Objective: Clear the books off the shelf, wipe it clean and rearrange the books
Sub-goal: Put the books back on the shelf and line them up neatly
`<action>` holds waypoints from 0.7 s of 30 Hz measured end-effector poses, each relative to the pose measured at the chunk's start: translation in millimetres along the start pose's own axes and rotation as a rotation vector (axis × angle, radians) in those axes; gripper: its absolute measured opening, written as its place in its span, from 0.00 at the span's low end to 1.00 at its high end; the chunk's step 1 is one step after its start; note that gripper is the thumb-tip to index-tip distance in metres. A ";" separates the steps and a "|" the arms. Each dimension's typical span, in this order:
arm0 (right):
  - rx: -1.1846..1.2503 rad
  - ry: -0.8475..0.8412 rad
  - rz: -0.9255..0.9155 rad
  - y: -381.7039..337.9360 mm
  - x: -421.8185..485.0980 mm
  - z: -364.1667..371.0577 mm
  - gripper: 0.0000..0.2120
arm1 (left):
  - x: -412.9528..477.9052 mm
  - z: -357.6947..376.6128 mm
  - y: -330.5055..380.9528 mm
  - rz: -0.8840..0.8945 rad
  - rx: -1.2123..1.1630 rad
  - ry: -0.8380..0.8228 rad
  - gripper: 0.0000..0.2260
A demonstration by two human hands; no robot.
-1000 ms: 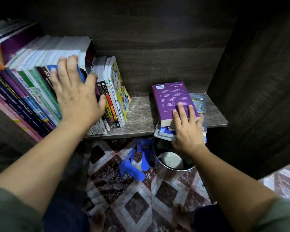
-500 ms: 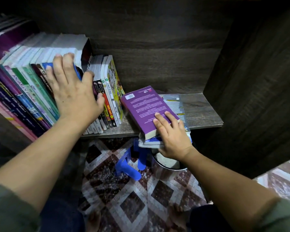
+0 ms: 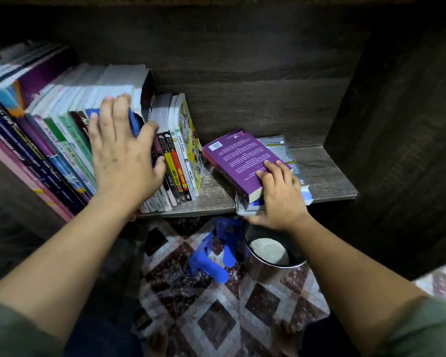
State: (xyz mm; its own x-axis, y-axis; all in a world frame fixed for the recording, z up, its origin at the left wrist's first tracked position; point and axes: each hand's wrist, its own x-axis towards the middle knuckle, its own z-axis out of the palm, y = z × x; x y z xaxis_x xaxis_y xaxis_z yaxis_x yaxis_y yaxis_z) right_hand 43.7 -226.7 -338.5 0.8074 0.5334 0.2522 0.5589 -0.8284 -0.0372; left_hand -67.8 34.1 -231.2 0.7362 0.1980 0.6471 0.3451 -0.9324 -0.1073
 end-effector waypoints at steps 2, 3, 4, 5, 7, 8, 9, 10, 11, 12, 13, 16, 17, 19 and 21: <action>-0.040 0.012 0.060 -9.2 3.8 -10.2 0.50 | -0.1 0.1 -1.1 0.008 0.001 -0.004 0.27; -0.072 0.013 0.083 -12.6 7.2 -15.0 0.49 | -0.1 0.2 -1.3 0.009 0.002 -0.005 0.27; -0.094 0.004 0.104 -15.6 10.6 -19.7 0.48 | 0.2 0.2 -1.4 0.009 0.004 -0.007 0.27; -0.088 -0.014 0.132 -17.7 14.0 -22.9 0.47 | 0.5 0.2 -1.6 0.007 0.005 -0.009 0.27; 0.007 -0.066 0.227 -21.3 20.1 -25.2 0.48 | 1.2 0.3 -1.7 0.002 0.006 -0.013 0.27; 0.069 -0.090 0.281 -23.7 22.3 -25.7 0.48 | 1.5 0.4 -1.6 0.001 0.009 -0.016 0.27; 0.129 -0.111 0.330 -26.3 24.2 -25.7 0.49 | 1.5 0.7 -1.5 0.002 0.013 -0.018 0.27; 0.187 -0.123 0.372 -29.4 25.7 -26.9 0.49 | 1.5 1.0 -1.4 0.003 0.017 -0.019 0.27; 0.244 -0.126 0.406 -32.3 27.4 -28.7 0.50 | 1.5 1.2 -1.6 0.005 0.019 -0.020 0.27; 0.297 -0.119 0.435 -34.6 29.6 -30.5 0.50 | 1.4 1.4 -1.8 0.006 0.019 -0.021 0.27; 0.342 -0.107 0.460 -36.7 31.9 -32.3 0.50 | 1.2 1.6 -2.1 0.006 0.019 -0.021 0.27; 0.488 -0.098 0.526 -45.8 36.9 -35.1 0.49 | 0.8 1.2 -2.7 0.008 0.020 -0.020 0.26; 0.534 -0.095 0.544 -50.0 37.7 -35.5 0.48 | 0.5 0.9 -2.9 0.010 0.018 -0.021 0.26; 0.561 -0.060 0.543 -59.1 39.2 -39.0 0.46 | 0.0 0.1 -3.6 0.016 0.015 -0.022 0.26; 0.516 -0.005 0.480 -68.4 42.4 -48.7 0.44 | -0.4 -1.1 -4.8 0.023 0.014 -0.020 0.26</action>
State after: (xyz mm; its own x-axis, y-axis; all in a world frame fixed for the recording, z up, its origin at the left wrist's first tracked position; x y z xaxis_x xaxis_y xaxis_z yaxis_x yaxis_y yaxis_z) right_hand 30.5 -155.7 -278.2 0.9874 0.1313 0.0886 0.1581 -0.7859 -0.5978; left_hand -70.3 38.2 -230.1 0.7554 0.1822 0.6295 0.3357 -0.9325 -0.1329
